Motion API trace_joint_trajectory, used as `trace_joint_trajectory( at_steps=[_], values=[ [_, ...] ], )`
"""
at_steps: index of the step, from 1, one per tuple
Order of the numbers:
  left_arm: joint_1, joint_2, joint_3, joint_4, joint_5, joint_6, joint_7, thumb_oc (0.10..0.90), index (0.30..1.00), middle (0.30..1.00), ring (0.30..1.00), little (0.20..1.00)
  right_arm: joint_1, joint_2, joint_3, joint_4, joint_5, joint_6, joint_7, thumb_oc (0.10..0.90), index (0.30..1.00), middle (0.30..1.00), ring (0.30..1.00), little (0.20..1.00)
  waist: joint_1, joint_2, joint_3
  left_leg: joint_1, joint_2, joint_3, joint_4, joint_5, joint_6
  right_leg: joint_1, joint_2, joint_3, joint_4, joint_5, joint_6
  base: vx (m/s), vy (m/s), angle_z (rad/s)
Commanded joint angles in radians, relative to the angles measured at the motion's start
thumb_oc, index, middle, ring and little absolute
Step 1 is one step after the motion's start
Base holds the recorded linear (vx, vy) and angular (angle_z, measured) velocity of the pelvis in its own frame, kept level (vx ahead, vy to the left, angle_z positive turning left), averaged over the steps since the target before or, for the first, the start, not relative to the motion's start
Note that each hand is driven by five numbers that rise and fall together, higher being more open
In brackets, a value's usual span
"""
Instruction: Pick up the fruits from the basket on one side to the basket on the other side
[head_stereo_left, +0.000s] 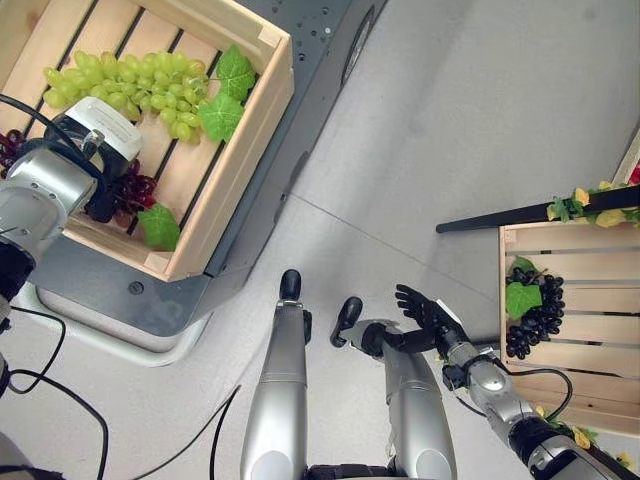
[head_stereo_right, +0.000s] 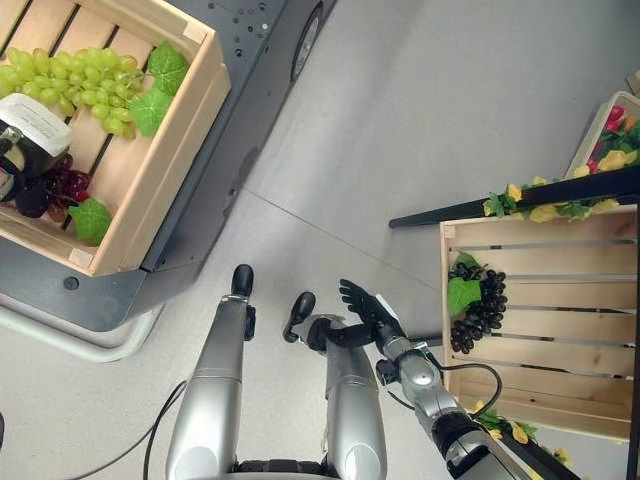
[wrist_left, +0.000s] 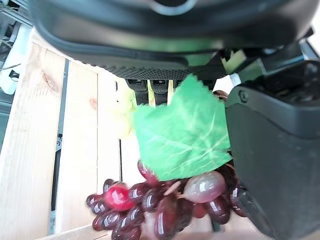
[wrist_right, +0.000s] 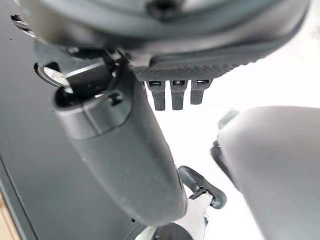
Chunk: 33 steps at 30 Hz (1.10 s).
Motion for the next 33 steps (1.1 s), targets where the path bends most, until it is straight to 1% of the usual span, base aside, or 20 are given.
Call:
trace_joint_trajectory(
  at_steps=[1, 6, 8, 10, 13, 18, 20, 21, 23, 24, 25, 26, 28, 29, 30, 31, 32, 33],
  values=[
    [0.038, 0.022, 0.021, 0.144, -0.025, 0.032, 0.027, 0.4, 0.3, 0.3, 0.3, 0.3, 0.068, -0.038, -0.04, -0.089, 0.053, -0.063, -0.025, 0.8, 0.9, 0.9, 0.9, 0.9, 0.011, -0.021, -0.01, 0.027, -0.021, 0.058, -0.07, -0.016, 0.07, 0.044, -0.016, 0.007, -0.073, 0.123, 0.067, 0.0, 0.0, 0.0],
    [0.065, 0.012, 0.028, 0.167, -0.039, 0.022, 0.041, 0.4, 0.3, 0.3, 0.3, 0.3, 0.067, -0.039, -0.045, -0.101, 0.064, -0.071, -0.034, 0.8, 0.9, 0.9, 0.9, 0.9, 0.011, -0.017, -0.01, 0.038, -0.024, 0.061, -0.078, -0.016, 0.07, 0.059, -0.015, 0.007, -0.087, 0.124, 0.067, 0.0, 0.0, 0.0],
    [0.07, 0.008, 0.034, 0.184, -0.041, 0.006, 0.045, 0.4, 0.3, 0.3, 0.3, 0.3, 0.066, -0.041, -0.049, -0.11, 0.065, -0.062, -0.037, 0.8, 0.9, 0.9, 0.9, 0.9, 0.009, -0.015, -0.01, 0.046, -0.025, 0.063, -0.081, -0.015, 0.068, 0.066, -0.014, 0.009, -0.094, 0.127, 0.068, 0.0, 0.0, 0.0],
    [0.076, 0.004, 0.035, 0.188, -0.049, 0.004, 0.052, 0.4, 0.3, 0.3, 0.3, 0.3, 0.067, -0.041, -0.051, -0.112, 0.066, -0.058, -0.04, 0.8, 0.9, 0.9, 0.9, 0.9, 0.008, -0.013, -0.01, 0.051, -0.025, 0.064, -0.083, -0.015, 0.068, 0.069, -0.015, 0.01, -0.094, 0.127, 0.069, 0.0, 0.0, 0.0],
    [0.103, -0.002, 0.048, 0.18, -0.069, -0.001, 0.056, 0.4, 0.3, 0.3, 0.3, 0.3, 0.069, -0.037, -0.056, -0.105, 0.061, -0.052, -0.047, 0.8, 0.9, 0.9, 0.9, 0.9, 0.01, -0.002, -0.01, 0.07, -0.03, 0.066, -0.097, -0.013, 0.065, 0.085, -0.016, 0.015, -0.1, 0.125, 0.068, 0.0, 0.0, 0.0],
    [0.156, -0.005, 0.084, 0.178, -0.128, 0.022, 0.111, 0.4, 0.3, 0.3, 0.3, 0.3, 0.063, -0.039, -0.058, -0.094, 0.064, -0.057, -0.051, 0.8, 0.9, 0.9, 0.9, 0.9, 0.015, 0.016, -0.01, 0.109, -0.037, 0.074, -0.119, -0.008, 0.063, 0.121, -0.017, 0.021, -0.12, 0.123, 0.065, 0.0, 0.0, 0.0],
    [0.174, 0.002, 0.108, 0.168, -0.228, 0.06, 0.152, 0.4, 0.3, 0.3, 0.3, 0.3, 0.064, -0.042, -0.063, -0.101, 0.065, -0.051, -0.055, 0.8, 0.9, 0.9, 0.9, 0.9, 0.02, 0.024, -0.01, 0.129, -0.041, 0.077, -0.121, -0.012, 0.063, 0.139, -0.018, 0.023, -0.123, 0.12, 0.063, 0.0, 0.0, 0.0],
    [0.202, 0.005, 0.15, 0.163, -0.4, 0.121, 0.209, 0.4, 0.3, 0.3, 0.3, 0.3, 0.069, -0.043, -0.065, -0.105, 0.067, -0.048, -0.059, 0.8, 0.9, 0.9, 0.9, 0.9, 0.027, 0.031, -0.01, 0.154, -0.043, 0.081, -0.125, -0.017, 0.064, 0.163, -0.018, 0.028, -0.129, 0.116, 0.063, 0.01, 0.01, -0.04],
    [0.245, -0.002, 0.22, 0.176, -0.557, 0.149, 0.267, 0.4, 0.3, 0.3, 0.3, 0.3, 0.074, -0.04, -0.07, -0.113, 0.064, -0.044, -0.065, 0.8, 0.9, 0.9, 0.9, 0.9, 0.032, 0.035, -0.01, 0.168, -0.048, 0.082, -0.125, -0.019, 0.066, 0.176, -0.019, 0.029, -0.13, 0.114, 0.062, 0.01, 0.006, -0.05],
    [0.291, -0.017, 0.294, 0.19, -0.657, 0.148, 0.316, 0.4, 0.3, 0.3, 0.3, 0.3, 0.081, -0.036, -0.072, -0.121, 0.06, -0.041, -0.071, 0.8, 0.9, 0.9, 0.9, 0.9, 0.034, 0.038, -0.01, 0.179, -0.05, 0.082, -0.126, -0.02, 0.067, 0.187, -0.019, 0.03, -0.131, 0.112, 0.061, 0.0, -0.001, -0.04],
    [0.33, -0.031, 0.361, 0.202, -0.678, 0.134, 0.333, 0.4, 0.3, 0.3, 0.3, 0.3, 0.084, -0.032, -0.076, -0.128, 0.055, -0.036, -0.075, 0.8, 0.9, 0.9, 0.9, 0.9, 0.035, 0.04, -0.01, 0.183, -0.054, 0.08, -0.125, -0.019, 0.067, 0.191, -0.021, 0.028, -0.131, 0.111, 0.061, 0.03, -0.013, -0.04],
    [0.401, -0.068, 0.491, 0.251, -0.724, 0.063, 0.385, 0.4, 0.3, 0.3, 0.3, 0.3, 0.1, -0.016, -0.083, -0.146, 0.042, -0.027, -0.089, 0.8, 0.9, 0.9, 0.9, 0.9, 0.045, 0.04, -0.01, 0.209, -0.058, 0.08, -0.127, -0.023, 0.069, 0.218, -0.022, 0.028, -0.135, 0.108, 0.061, 0.03, -0.016, -0.05],
    [0.474, -0.105, 0.633, 0.283, -0.77, -0.009, 0.421, 0.4, 0.3, 0.3, 0.3, 0.3, 0.112, -0.001, -0.083, -0.171, 0.027, -0.014, -0.108, 0.8, 0.9, 0.9, 0.9, 0.9, 0.048, 0.041, -0.01, 0.232, -0.064, 0.081, -0.13, -0.025, 0.071, 0.241, -0.024, 0.025, -0.138, 0.105, 0.06, 0.04, -0.015, -0.05],
    [0.503, -0.122, 0.706, 0.303, -0.808, -0.045, 0.422, 0.4, 0.3, 0.3, 0.3, 0.3, 0.121, 0.012, -0.08, -0.2, 0.013, 0.007, -0.13, 0.8, 0.9, 0.9, 0.9, 0.9, 0.052, 0.04, -0.01, 0.255, -0.067, 0.082, -0.134, -0.028, 0.072, 0.263, -0.025, 0.024, -0.141, 0.101, 0.059, 0.09, -0.009, -0.01],
    [0.521, -0.134, 0.745, 0.311, -0.853, -0.066, 0.432, 0.4, 0.3, 0.3, 0.3, 0.3, 0.131, 0.018, -0.074, -0.215, 0.008, 0.019, -0.141, 0.8, 0.9, 0.9, 0.9, 0.9, 0.056, 0.038, -0.01, 0.288, -0.069, 0.083, -0.137, -0.047, 0.07, 0.293, -0.024, 0.034, -0.145, 0.089, 0.069, 0.09, -0.002, 0.03],
    [0.524, -0.141, 0.77, 0.318, -0.883, -0.077, 0.434, 0.4, 0.3, 0.3, 0.3, 0.3, 0.133, 0.022, -0.071, -0.228, 0.002, 0.028, -0.149, 0.8, 0.9, 0.9, 0.9, 0.9, 0.056, 0.037, -0.01, 0.298, -0.07, 0.085, -0.14, -0.048, 0.071, 0.302, -0.022, 0.035, -0.148, 0.087, 0.068, 0.08, 0.007, 0.04],
    [0.524, -0.15, 0.816, 0.34, -0.969, -0.103, 0.433, 0.4, 0.3, 0.3, 0.3, 0.3, 0.134, 0.027, -0.063, -0.24, -0.005, 0.037, -0.16, 0.8, 0.9, 0.9, 0.9, 0.9, 0.054, 0.034, -0.01, 0.317, -0.069, 0.088, -0.142, -0.052, 0.072, 0.318, -0.023, 0.037, -0.152, 0.084, 0.067, 0.0, 0.0, 0.0],
    [0.523, -0.154, 0.839, 0.344, -1.015, -0.108, 0.431, 0.4, 0.3, 0.3, 0.3, 0.3, 0.134, 0.029, -0.058, -0.246, -0.008, 0.043, -0.166, 0.8, 0.9, 0.9, 0.9, 0.9, 0.053, 0.033, -0.01, 0.33, -0.069, 0.09, -0.145, -0.054, 0.073, 0.328, -0.023, 0.037, -0.155, 0.082, 0.067, 0.0, 0.0, 0.0]
  ],
)
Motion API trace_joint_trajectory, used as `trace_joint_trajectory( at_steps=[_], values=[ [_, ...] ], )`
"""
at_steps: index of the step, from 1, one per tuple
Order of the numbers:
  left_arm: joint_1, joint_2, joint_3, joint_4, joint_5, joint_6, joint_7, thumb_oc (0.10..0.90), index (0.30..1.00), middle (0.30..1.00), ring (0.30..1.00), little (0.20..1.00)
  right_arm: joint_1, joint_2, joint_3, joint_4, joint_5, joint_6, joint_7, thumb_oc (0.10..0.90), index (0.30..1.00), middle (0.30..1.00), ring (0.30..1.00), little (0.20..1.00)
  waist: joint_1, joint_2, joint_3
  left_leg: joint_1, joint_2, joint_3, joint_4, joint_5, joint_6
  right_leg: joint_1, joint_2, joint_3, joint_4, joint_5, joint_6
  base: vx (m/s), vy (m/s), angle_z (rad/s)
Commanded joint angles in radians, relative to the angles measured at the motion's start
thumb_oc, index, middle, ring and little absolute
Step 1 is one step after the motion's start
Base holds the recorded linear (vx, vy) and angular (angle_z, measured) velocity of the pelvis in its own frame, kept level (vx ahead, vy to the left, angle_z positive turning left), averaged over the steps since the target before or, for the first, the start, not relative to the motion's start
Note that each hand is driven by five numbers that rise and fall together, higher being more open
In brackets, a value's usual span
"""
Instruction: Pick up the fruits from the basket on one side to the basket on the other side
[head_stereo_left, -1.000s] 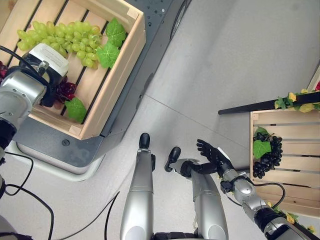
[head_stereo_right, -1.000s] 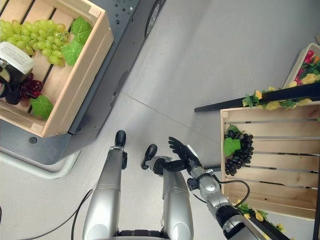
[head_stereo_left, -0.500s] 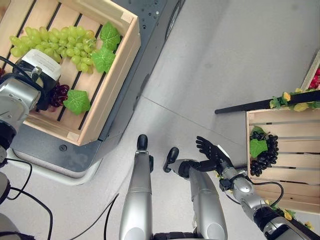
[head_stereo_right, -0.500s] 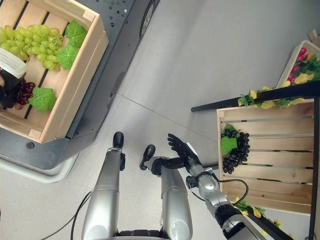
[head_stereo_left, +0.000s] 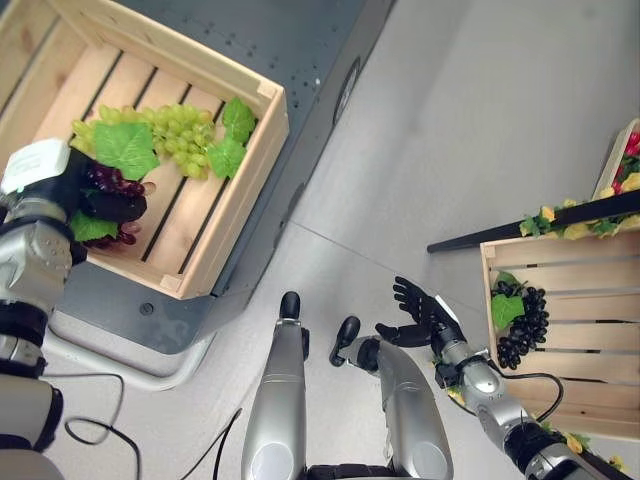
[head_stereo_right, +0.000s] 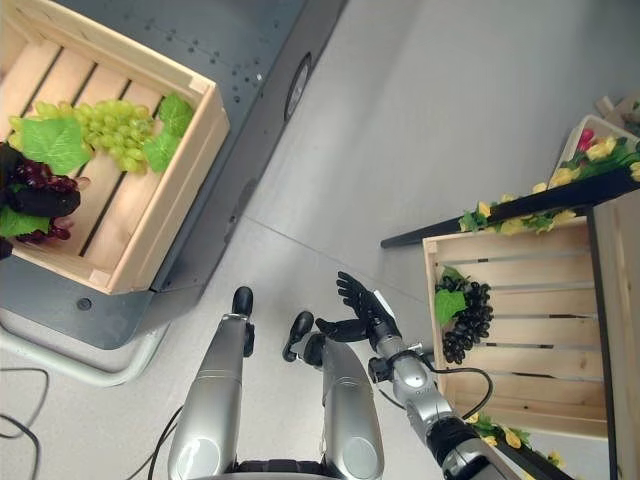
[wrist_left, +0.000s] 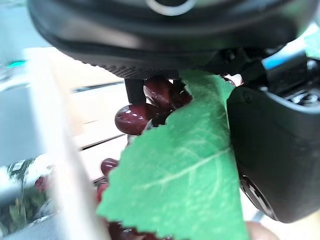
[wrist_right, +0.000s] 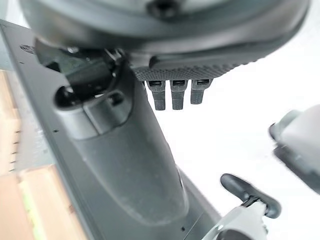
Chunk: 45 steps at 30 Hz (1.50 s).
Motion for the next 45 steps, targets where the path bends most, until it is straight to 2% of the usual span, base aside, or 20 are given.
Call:
trace_joint_trajectory(
  at_steps=[1, 7, 14, 17, 25, 30, 33, 37, 41, 45],
  values=[
    [0.021, 0.035, 0.137, 0.029, -0.219, -0.056, 0.036, 0.4, 0.3, 0.3, 0.3, 0.3, 0.049, -0.007, -0.05, -0.092, -0.042, -0.007, -0.058, 0.8, 0.9, 0.9, 0.9, 0.9, 0.029, 0.028, -0.011, 0.082, -0.06, 0.059, -0.04, -0.062, 0.064, 0.099, -0.02, 0.021, -0.066, 0.071, 0.055, 0.0, 0.0, 0.0],
    [0.033, 0.005, 0.219, 0.01, -0.335, -0.095, 0.086, 0.4, 0.3, 0.3, 0.3, 0.3, 0.046, 0.002, -0.052, -0.077, -0.044, -0.002, -0.048, 0.8, 0.9, 0.9, 0.9, 0.9, 0.02, 0.022, -0.011, 0.154, -0.058, 0.066, -0.057, -0.061, 0.073, 0.165, -0.018, 0.028, -0.097, 0.076, 0.045, 0.01, -0.002, -0.01],
    [0.079, -0.029, 0.278, -0.051, -0.431, -0.136, 0.11, 0.4, 0.3, 0.3, 0.3, 0.3, 0.064, 0.004, -0.055, -0.073, -0.052, 0.008, -0.042, 0.8, 0.9, 0.9, 0.9, 0.9, 0.007, 0.037, -0.075, 0.259, -0.073, 0.06, -0.118, -0.07, 0.077, 0.252, -0.007, 0.068, -0.184, 0.088, 0.058, 0.07, -0.003, -0.09],
    [0.106, -0.036, 0.294, -0.094, -0.476, -0.171, 0.099, 0.4, 0.3, 0.3, 0.3, 0.3, 0.082, -0.002, -0.053, -0.089, -0.067, 0.004, -0.046, 0.8, 0.9, 0.9, 0.9, 0.9, -0.004, 0.056, -0.113, 0.311, -0.08, 0.059, -0.172, -0.058, 0.075, 0.294, 0.0, 0.085, -0.247, 0.106, 0.065, 0.05, -0.004, -0.05],
    [0.165, -0.049, 0.307, -0.227, -0.582, -0.194, 0.062, 0.4, 0.3, 0.3, 0.3, 0.3, 0.108, -0.017, -0.066, -0.161, -0.083, 0.016, -0.05, 0.8, 0.9, 0.9, 0.9, 0.9, -0.02, 0.125, -0.24, 0.484, -0.103, 0.037, -0.39, 0.004, 0.059, 0.436, 0.018, 0.119, -0.469, 0.177, 0.094, 0.05, 0.003, -0.12],
    [0.17, -0.054, 0.307, -0.275, -0.655, -0.202, 0.014, 0.4, 0.3, 0.3, 0.3, 0.3, 0.117, -0.02, -0.058, -0.196, -0.077, 0.026, -0.028, 0.8, 0.9, 0.9, 0.9, 0.9, -0.026, 0.15, -0.316, 0.559, -0.107, 0.02, -0.507, 0.045, 0.052, 0.501, 0.028, 0.127, -0.567, 0.219, 0.105, 0.05, -0.036, -0.05],
    [0.142, -0.047, 0.285, -0.337, -0.691, -0.164, -0.019, 0.4, 0.3, 0.3, 0.3, 0.3, 0.104, -0.018, -0.034, -0.231, -0.06, 0.046, 0.018, 0.8, 0.9, 0.9, 0.9, 0.9, -0.022, 0.169, -0.385, 0.618, -0.111, -0.003, -0.601, 0.076, 0.051, 0.545, 0.033, 0.131, -0.633, 0.252, 0.117, 0.07, -0.067, 0.04],
    [0.071, -0.034, 0.224, -0.371, -0.722, -0.154, -0.039, 0.4, 0.3, 0.3, 0.3, 0.3, 0.061, -0.027, -0.003, -0.293, -0.007, 0.046, 0.057, 0.8, 0.9, 0.9, 0.9, 0.9, -0.019, 0.181, -0.426, 0.658, -0.11, -0.017, -0.678, 0.102, 0.048, 0.574, 0.037, 0.138, -0.693, 0.283, 0.128, 0.02, -0.083, 0.04],
    [-0.013, -0.042, 0.154, -0.394, -0.75, -0.132, -0.048, 0.4, 0.3, 0.3, 0.3, 0.3, 0.002, -0.021, 0.015, -0.31, 0.025, 0.043, 0.061, 0.8, 0.9, 0.9, 0.9, 0.9, -0.019, 0.186, -0.448, 0.666, -0.114, -0.031, -0.701, 0.11, 0.044, 0.59, 0.04, 0.144, -0.743, 0.311, 0.133, -0.01, -0.08, 0.02],
    [-0.163, -0.089, 0.042, -0.42, -0.796, -0.113, -0.05, 0.4, 0.3, 0.3, 0.3, 0.3, -0.139, -0.003, 0.015, -0.345, 0.087, 0.073, 0.066, 0.8, 0.9, 0.9, 0.9, 0.9, -0.016, 0.186, -0.477, 0.656, -0.121, -0.056, -0.701, 0.112, 0.041, 0.592, 0.041, 0.15, -0.772, 0.335, 0.136, -0.04, -0.093, 0.06]
  ],
)
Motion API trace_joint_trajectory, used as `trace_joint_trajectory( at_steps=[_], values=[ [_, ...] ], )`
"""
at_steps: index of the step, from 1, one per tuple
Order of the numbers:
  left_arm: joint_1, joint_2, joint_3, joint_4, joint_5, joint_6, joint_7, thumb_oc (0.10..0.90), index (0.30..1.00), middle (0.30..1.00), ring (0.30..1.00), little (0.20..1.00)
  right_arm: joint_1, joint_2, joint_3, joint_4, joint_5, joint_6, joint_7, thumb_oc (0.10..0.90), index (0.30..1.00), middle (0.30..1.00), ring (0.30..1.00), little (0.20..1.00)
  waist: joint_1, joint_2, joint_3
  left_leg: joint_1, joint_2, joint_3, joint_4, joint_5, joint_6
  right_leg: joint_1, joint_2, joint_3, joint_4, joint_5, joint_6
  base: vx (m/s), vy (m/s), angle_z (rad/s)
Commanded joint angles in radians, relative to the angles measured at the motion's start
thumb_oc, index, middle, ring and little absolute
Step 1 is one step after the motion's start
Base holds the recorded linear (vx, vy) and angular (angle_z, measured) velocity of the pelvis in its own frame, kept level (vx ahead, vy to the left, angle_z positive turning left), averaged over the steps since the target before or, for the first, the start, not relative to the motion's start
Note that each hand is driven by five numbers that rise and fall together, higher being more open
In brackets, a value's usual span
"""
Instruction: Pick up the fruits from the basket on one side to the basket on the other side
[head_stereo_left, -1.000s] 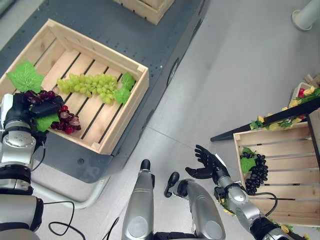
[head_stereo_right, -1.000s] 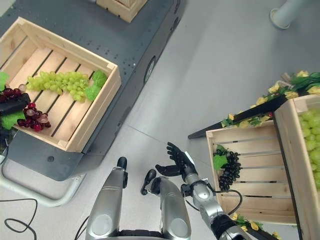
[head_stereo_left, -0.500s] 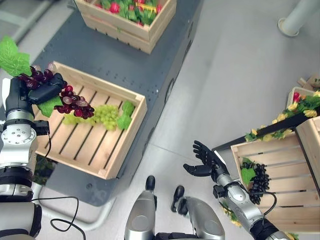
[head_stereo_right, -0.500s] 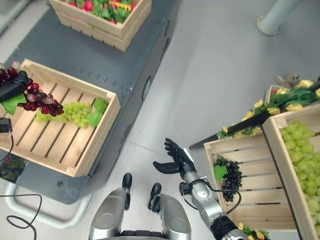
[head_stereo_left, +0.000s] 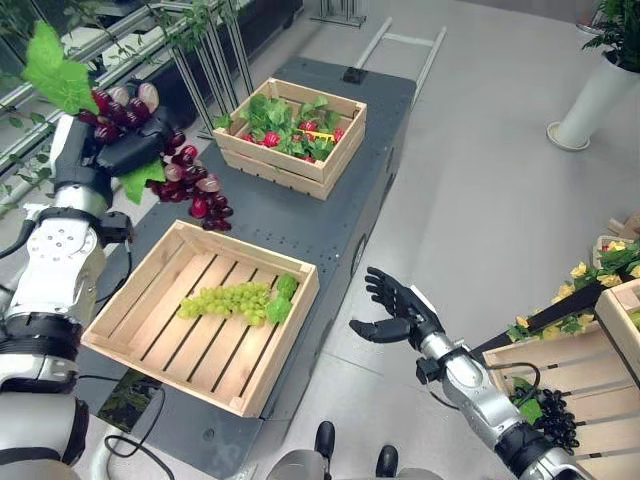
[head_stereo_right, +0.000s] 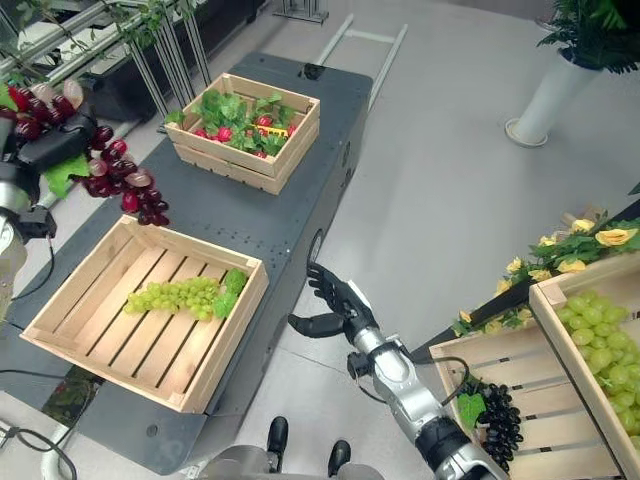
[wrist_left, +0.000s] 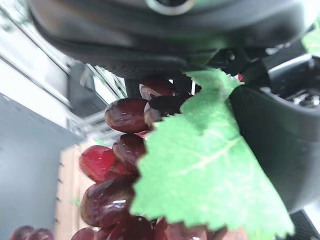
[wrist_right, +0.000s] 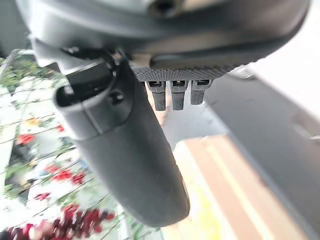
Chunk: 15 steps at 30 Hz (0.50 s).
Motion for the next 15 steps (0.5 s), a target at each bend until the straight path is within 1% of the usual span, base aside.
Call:
trace_joint_trajectory(
  at_steps=[1, 2, 4, 5, 8, 9, 12, 14, 15],
  values=[
    [-0.167, 0.003, -0.007, -0.039, -0.086, -0.092, 0.01, 0.4, 0.3, 0.3, 0.3, 0.3, -0.05, 0.001, -0.004, -0.115, 0.085, -0.078, 0.032, 0.8, 0.9, 0.9, 0.9, 0.9, 0.0, 0.061, -0.179, -0.005, -0.052, -0.069, -0.023, -0.06, -0.034, -0.062, -0.002, 0.029, 0.001, 0.061, -0.001, -0.04, -0.081, 0.04],
    [-0.193, -0.026, -0.025, -0.045, -0.095, -0.09, 0.005, 0.4, 0.3, 0.3, 0.3, 0.3, -0.096, 0.014, -0.007, -0.116, 0.101, -0.066, 0.036, 0.8, 0.9, 0.9, 0.9, 0.9, 0.002, 0.059, -0.188, -0.006, -0.051, -0.067, -0.023, -0.061, -0.033, -0.064, -0.003, 0.03, 0.001, 0.061, -0.001, -0.03, -0.067, -0.02],
    [-0.207, -0.047, -0.039, -0.059, -0.112, -0.086, -0.005, 0.4, 0.3, 0.3, 0.3, 0.3, -0.134, 0.023, -0.013, -0.119, 0.137, -0.057, 0.052, 0.8, 0.9, 0.9, 0.9, 0.9, 0.004, 0.057, -0.195, -0.005, -0.05, -0.066, -0.023, -0.061, -0.031, -0.063, -0.003, 0.032, 0.001, 0.061, -0.002, -0.02, -0.066, -0.03],
    [-0.221, -0.072, -0.052, -0.065, -0.107, -0.084, -0.006, 0.4, 0.3, 0.3, 0.3, 0.3, -0.17, 0.029, -0.025, -0.125, 0.164, -0.038, 0.062, 0.8, 0.9, 0.9, 0.9, 0.9, 0.002, 0.055, -0.203, -0.003, -0.048, -0.063, -0.023, -0.063, -0.029, -0.061, -0.002, 0.033, 0.001, 0.06, -0.004, -0.02, -0.063, -0.02],
    [-0.257, -0.104, -0.08, -0.059, -0.112, -0.083, -0.02, 0.4, 0.3, 0.3, 0.3, 0.3, -0.232, 0.027, -0.041, -0.139, 0.223, -0.012, 0.09, 0.8, 0.9, 0.9, 0.9, 0.9, -0.002, 0.052, -0.212, 0.004, -0.045, -0.06, -0.023, -0.065, -0.03, -0.055, -0.001, 0.032, 0.001, 0.059, -0.008, -0.01, -0.056, -0.04],
    [-0.272, -0.12, -0.09, -0.059, -0.105, -0.075, -0.02, 0.4, 0.3, 0.3, 0.3, 0.3, -0.259, 0.028, -0.051, -0.144, 0.242, 0.009, 0.094, 0.8, 0.9, 0.9, 0.9, 0.9, -0.005, 0.05, -0.217, 0.007, -0.044, -0.059, -0.023, -0.066, -0.03, -0.052, 0.0, 0.035, 0.001, 0.058, -0.008, 0.0, -0.042, -0.05],
    [-0.317, -0.153, -0.123, -0.04, -0.095, -0.063, -0.017, 0.4, 0.3, 0.3, 0.3, 0.3, -0.331, 0.038, -0.063, -0.138, 0.27, 0.043, 0.09, 0.8, 0.9, 0.9, 0.9, 0.9, -0.009, 0.048, -0.228, 0.013, -0.043, -0.055, -0.023, -0.068, -0.03, -0.047, 0.0, 0.037, 0.001, 0.058, -0.009, 0.0, -0.033, -0.02],
    [-0.363, -0.18, -0.158, -0.001, -0.098, -0.068, -0.029, 0.4, 0.3, 0.3, 0.3, 0.3, -0.402, 0.041, -0.067, -0.128, 0.285, 0.066, 0.071, 0.8, 0.9, 0.9, 0.9, 0.9, -0.013, 0.046, -0.235, 0.019, -0.041, -0.051, -0.023, -0.071, -0.031, -0.044, 0.0, 0.036, 0.001, 0.058, -0.009, -0.01, -0.016, -0.01],
    [-0.368, -0.182, -0.161, 0.003, -0.1, -0.069, -0.032, 0.4, 0.3, 0.3, 0.3, 0.3, -0.407, 0.041, -0.068, -0.126, 0.286, 0.067, 0.069, 0.8, 0.9, 0.9, 0.9, 0.9, -0.013, 0.045, -0.234, 0.02, -0.04, -0.051, -0.023, -0.071, -0.031, -0.043, 0.0, 0.036, 0.001, 0.058, -0.01, 0.0, 0.0, 0.0]
  ],
)
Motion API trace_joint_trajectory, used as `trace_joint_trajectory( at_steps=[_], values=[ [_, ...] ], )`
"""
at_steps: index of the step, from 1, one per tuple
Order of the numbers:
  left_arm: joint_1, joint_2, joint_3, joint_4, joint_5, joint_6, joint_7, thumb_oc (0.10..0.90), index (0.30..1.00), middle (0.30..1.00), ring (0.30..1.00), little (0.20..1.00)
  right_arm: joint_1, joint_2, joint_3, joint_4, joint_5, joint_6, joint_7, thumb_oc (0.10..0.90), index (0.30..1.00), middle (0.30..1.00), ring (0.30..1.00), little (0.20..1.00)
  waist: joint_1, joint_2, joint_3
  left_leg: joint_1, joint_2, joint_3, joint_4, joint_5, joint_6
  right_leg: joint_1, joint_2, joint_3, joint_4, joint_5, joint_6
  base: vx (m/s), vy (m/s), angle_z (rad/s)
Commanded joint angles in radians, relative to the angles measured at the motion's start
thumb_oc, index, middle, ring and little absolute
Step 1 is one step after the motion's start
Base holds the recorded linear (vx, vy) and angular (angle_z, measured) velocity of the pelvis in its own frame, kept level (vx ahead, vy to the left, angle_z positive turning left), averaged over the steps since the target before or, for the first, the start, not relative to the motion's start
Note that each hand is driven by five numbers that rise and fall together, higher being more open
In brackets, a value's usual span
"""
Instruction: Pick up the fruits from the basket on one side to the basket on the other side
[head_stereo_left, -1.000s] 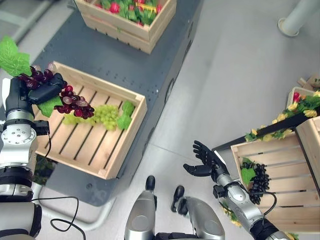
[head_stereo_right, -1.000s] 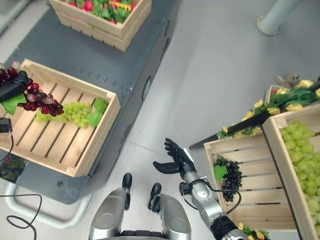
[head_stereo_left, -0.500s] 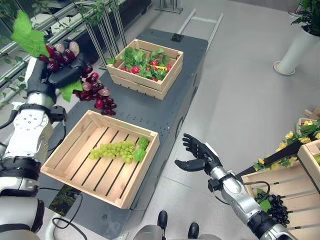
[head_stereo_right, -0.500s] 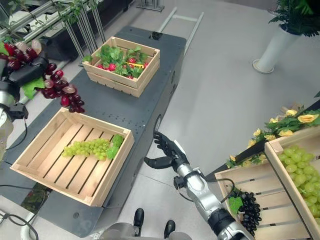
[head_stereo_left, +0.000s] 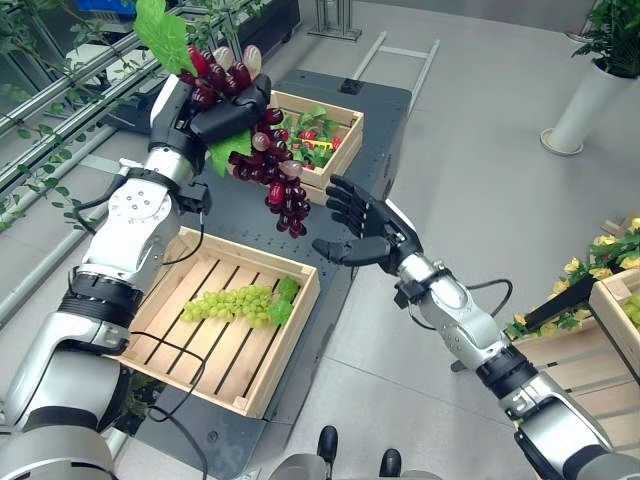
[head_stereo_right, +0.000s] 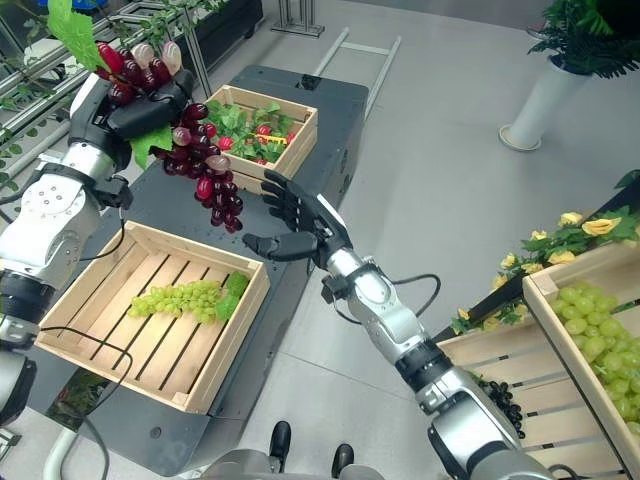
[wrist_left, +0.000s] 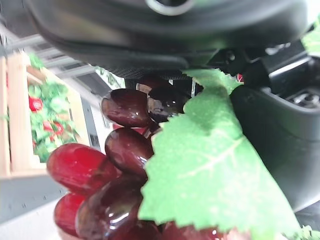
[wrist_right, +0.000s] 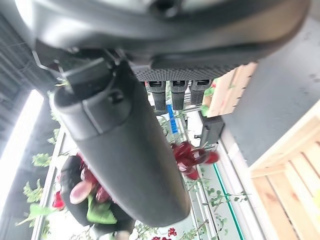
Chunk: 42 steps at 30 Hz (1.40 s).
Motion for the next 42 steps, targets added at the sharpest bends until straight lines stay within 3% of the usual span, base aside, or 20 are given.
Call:
trace_joint_trajectory(
  at_steps=[1, 14, 31, 32, 34, 37, 42],
  values=[
    [-0.221, -0.06, -0.004, 0.126, -0.043, -0.093, 0.005, 0.4, 0.3, 0.3, 0.3, 0.3, -0.107, 0.029, -0.055, -0.016, 0.069, -0.029, 0.005, 0.8, 0.9, 0.9, 0.9, 0.9, -0.005, 0.032, -0.214, 0.023, -0.038, -0.033, -0.015, -0.083, -0.03, -0.032, 0.002, 0.015, 0.001, 0.047, -0.014, 0.0, 0.0, 0.0],
    [-0.31, -0.163, -0.077, 0.142, -0.091, -0.074, -0.024, 0.4, 0.3, 0.3, 0.3, 0.3, -0.29, 0.066, -0.058, 0.134, 0.255, 0.058, -0.031, 0.8, 0.9, 0.9, 0.9, 0.9, -0.007, 0.022, -0.24, 0.039, -0.033, -0.027, -0.015, -0.092, -0.033, -0.019, 0.005, 0.005, 0.001, 0.039, -0.021, 0.0, -0.002, -0.01],
    [-0.336, -0.228, -0.121, 0.131, -0.109, -0.048, -0.036, 0.4, 0.3, 0.3, 0.3, 0.3, -0.373, 0.11, -0.049, 0.241, 0.371, 0.032, -0.056, 0.8, 0.9, 0.9, 0.9, 0.9, -0.01, 0.021, -0.253, 0.04, -0.025, -0.006, -0.015, -0.092, -0.038, -0.021, 0.006, 0.008, 0.001, 0.039, -0.023, 0.0, 0.0, 0.0],
    [-0.339, -0.229, -0.124, 0.131, -0.101, -0.046, -0.034, 0.4, 0.3, 0.3, 0.3, 0.3, -0.375, 0.111, -0.051, 0.246, 0.373, 0.023, -0.055, 0.736, 0.804, 0.804, 0.804, 0.804, -0.01, 0.021, -0.253, 0.04, -0.024, -0.004, -0.015, -0.091, -0.038, -0.021, 0.006, 0.008, 0.001, 0.04, -0.022, 0.0, 0.0, 0.0],
    [-0.343, -0.227, -0.131, 0.134, -0.114, -0.036, -0.033, 0.4, 0.3, 0.3, 0.3, 0.3, -0.378, 0.114, -0.053, 0.254, 0.379, -0.009, -0.049, 0.4, 0.3, 0.3, 0.3, 0.3, -0.01, 0.02, -0.253, 0.04, -0.023, -0.002, -0.015, -0.091, -0.039, -0.022, 0.005, 0.008, 0.001, 0.04, -0.022, 0.0, 0.0, 0.0],
    [-0.32, -0.223, -0.117, 0.128, -0.106, -0.025, -0.026, 0.4, 0.3, 0.3, 0.3, 0.3, -0.368, 0.109, -0.068, 0.214, 0.381, -0.055, -0.053, 0.4, 0.3, 0.3, 0.3, 0.3, -0.013, 0.021, -0.251, 0.039, -0.022, 0.001, -0.015, -0.091, -0.038, -0.024, 0.007, 0.011, 0.001, 0.04, -0.023, 0.0, 0.0, 0.0],
    [-0.282, -0.222, -0.093, 0.145, -0.096, -0.028, -0.021, 0.4, 0.3, 0.3, 0.3, 0.3, -0.35, 0.104, -0.093, 0.16, 0.369, -0.072, -0.07, 0.4, 0.3, 0.3, 0.3, 0.3, -0.022, 0.023, -0.248, 0.044, -0.021, 0.009, -0.015, -0.095, -0.035, -0.023, 0.007, 0.018, 0.001, 0.039, -0.024, 0.0, 0.0, 0.0]
  ],
)
